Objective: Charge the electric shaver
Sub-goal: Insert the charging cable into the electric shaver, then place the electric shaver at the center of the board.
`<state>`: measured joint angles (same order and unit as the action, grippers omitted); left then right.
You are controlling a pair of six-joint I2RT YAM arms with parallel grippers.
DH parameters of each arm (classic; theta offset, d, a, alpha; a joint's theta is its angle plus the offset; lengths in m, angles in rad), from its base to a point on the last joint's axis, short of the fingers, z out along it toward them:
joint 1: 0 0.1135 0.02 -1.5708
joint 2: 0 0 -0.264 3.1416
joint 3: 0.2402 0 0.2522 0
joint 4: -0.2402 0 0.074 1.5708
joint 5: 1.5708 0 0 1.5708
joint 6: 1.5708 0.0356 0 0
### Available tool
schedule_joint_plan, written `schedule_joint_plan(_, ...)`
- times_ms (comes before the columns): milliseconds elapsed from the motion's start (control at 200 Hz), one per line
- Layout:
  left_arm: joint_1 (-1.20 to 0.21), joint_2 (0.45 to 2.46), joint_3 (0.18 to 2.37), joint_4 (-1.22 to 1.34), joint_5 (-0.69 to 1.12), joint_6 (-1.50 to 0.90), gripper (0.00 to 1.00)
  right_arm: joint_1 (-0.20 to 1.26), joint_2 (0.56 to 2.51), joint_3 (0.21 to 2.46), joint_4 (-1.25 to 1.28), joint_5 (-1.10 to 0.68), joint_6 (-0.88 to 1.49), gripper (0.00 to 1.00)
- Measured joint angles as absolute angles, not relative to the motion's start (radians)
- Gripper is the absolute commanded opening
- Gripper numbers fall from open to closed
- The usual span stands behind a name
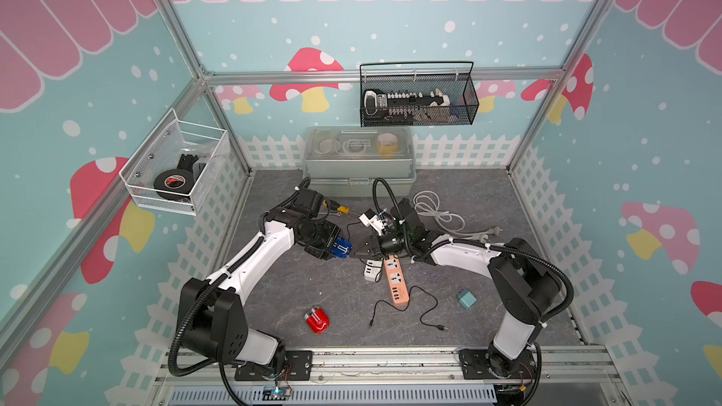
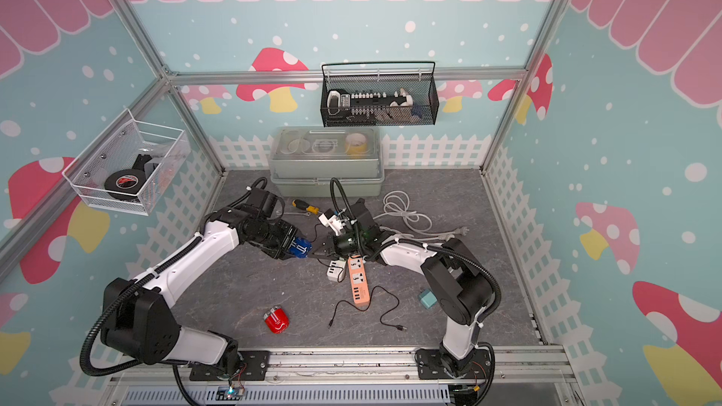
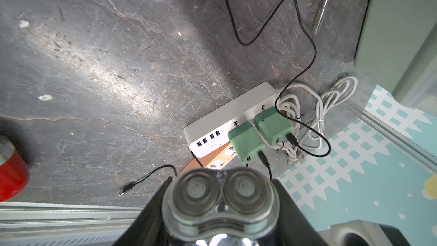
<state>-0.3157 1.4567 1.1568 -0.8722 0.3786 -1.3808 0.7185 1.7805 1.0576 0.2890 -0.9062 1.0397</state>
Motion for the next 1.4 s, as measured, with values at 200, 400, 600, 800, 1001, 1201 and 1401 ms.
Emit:
schedule_joint_plan(200,-0.336,1.457,1.157,-0.868,0.327,-1.392,0.00,0.710,1.824,1.095,0.265,-0.947,1.041,0.00)
schedule_joint_plan(400,-0.337,1.451,1.153,-0.867,0.323,-1.396,0.00,0.707,1.828,1.099,0.262,-0.961,1.045,0.00)
schedule_joint_plan(600,-0.346,1.436,1.143,-0.847,0.334,-1.401,0.00,0.709,1.824,1.098,0.253,-0.967,1.042,0.44)
schedule_joint_plan(800,-0.324,1.412,1.116,-0.825,0.369,-1.399,0.00,0.707,1.727,1.072,0.199,-0.904,1.025,0.55)
schedule_joint_plan(1001,-0.225,1.409,1.045,-0.826,0.364,-1.383,0.00,0.649,1.539,1.049,0.026,-0.808,0.942,0.57)
schedule_joint_plan(1201,-0.075,1.409,0.949,-0.820,0.324,-1.346,0.00,0.615,1.423,1.092,-0.282,-0.642,0.795,0.51)
schedule_joint_plan(1401,0.028,1.452,0.841,-0.767,0.272,-1.335,0.07,0.602,1.371,1.118,-0.585,-0.428,0.720,0.36)
